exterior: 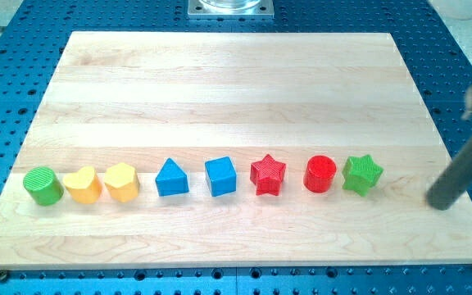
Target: Move the green star into the red circle
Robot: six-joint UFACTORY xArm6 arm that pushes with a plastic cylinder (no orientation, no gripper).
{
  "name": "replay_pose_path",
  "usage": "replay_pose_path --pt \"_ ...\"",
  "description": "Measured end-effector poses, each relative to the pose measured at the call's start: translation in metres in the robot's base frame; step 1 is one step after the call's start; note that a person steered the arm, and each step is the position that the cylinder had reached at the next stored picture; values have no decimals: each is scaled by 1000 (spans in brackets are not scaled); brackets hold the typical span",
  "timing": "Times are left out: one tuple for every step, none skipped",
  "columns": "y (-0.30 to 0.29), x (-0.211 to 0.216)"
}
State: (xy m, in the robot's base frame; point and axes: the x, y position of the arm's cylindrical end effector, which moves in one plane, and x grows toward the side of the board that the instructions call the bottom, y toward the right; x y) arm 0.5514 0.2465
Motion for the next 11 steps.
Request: replay_pose_path --pt "-34 -7" --pt "-45 -27" --pt "-22 25" --pt "-41 -2" --pt "-41 -56" --pt "-10 -19" --pt "-28 7" --pt "-39 -10" --pt "-39 -61" --pt "-6 -23" --pt "-27 13"
